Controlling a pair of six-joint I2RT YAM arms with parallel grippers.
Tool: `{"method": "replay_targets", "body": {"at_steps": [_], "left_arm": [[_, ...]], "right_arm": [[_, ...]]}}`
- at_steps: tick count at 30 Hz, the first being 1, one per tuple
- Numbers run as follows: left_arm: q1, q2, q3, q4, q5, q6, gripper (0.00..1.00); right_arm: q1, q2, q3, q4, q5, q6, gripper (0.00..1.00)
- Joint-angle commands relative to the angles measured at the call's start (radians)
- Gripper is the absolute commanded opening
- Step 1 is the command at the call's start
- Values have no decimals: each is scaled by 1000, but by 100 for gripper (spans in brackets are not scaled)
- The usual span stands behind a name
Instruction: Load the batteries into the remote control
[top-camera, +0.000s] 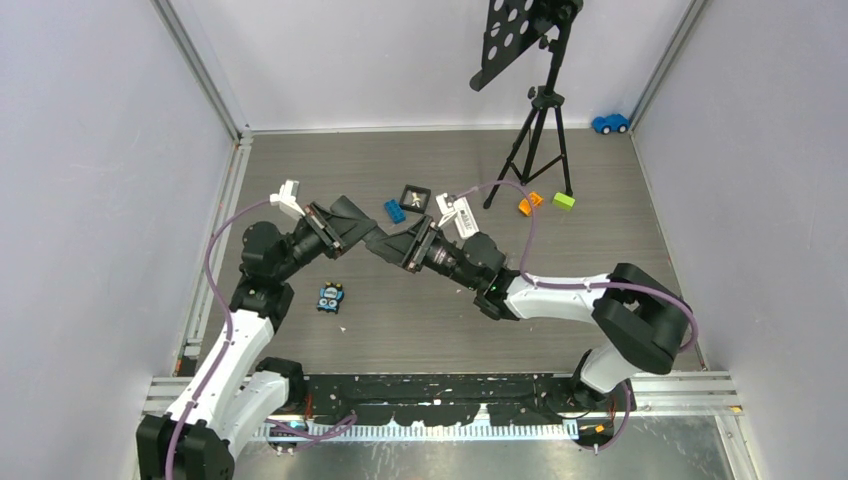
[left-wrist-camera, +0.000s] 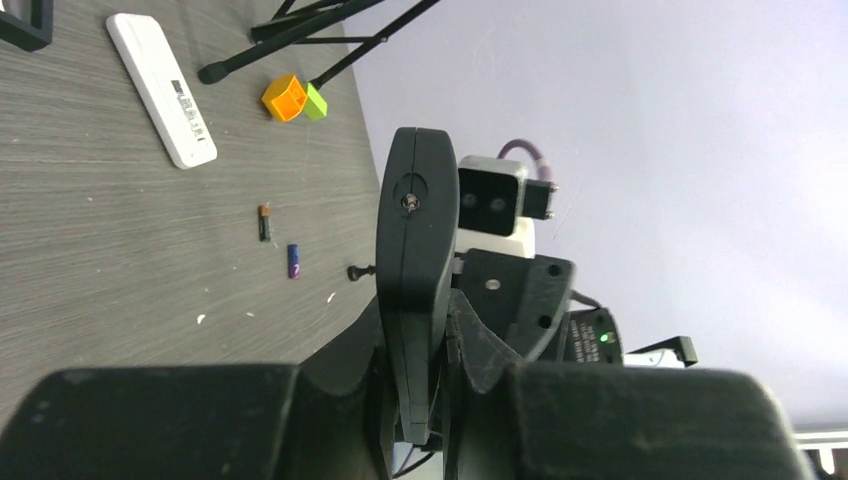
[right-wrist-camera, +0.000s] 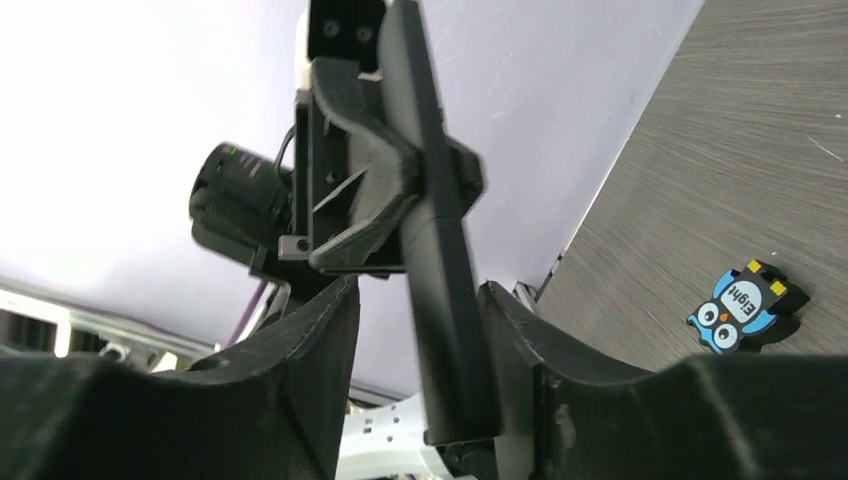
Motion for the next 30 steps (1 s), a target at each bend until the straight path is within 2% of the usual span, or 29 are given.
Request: {"method": "replay_targets", "body": {"at_steps": [1,5,11,12,18,20,25,30], "left_arm": [[3,-34,-31,161,-57,-110,0],[3,-45,-52,190,-65,-151,0],[3,-57,-79,207,-73,-183,0],[3,-57,-83,213,-75,-189,0],[3,-64,-86,225,-97,-211,0],[3,-67,-84,224,-115,-219,0],[3,-71,-83,239,-189,-260,0],[3,-69,-67,241,-248,-293,0]], "right_arm": [[8,47,21,92,135,76,47],[11,59,-2,155,199,91,43],[9,51,18,103,228,100,52],[9,52,24,89,225,100,50],[9,50,17,32,207,113,27],[9,46,7,29,189,109,23],[8,30,-65,65,179,71,21],[-12,22,-170,186,177,30,23]]}}
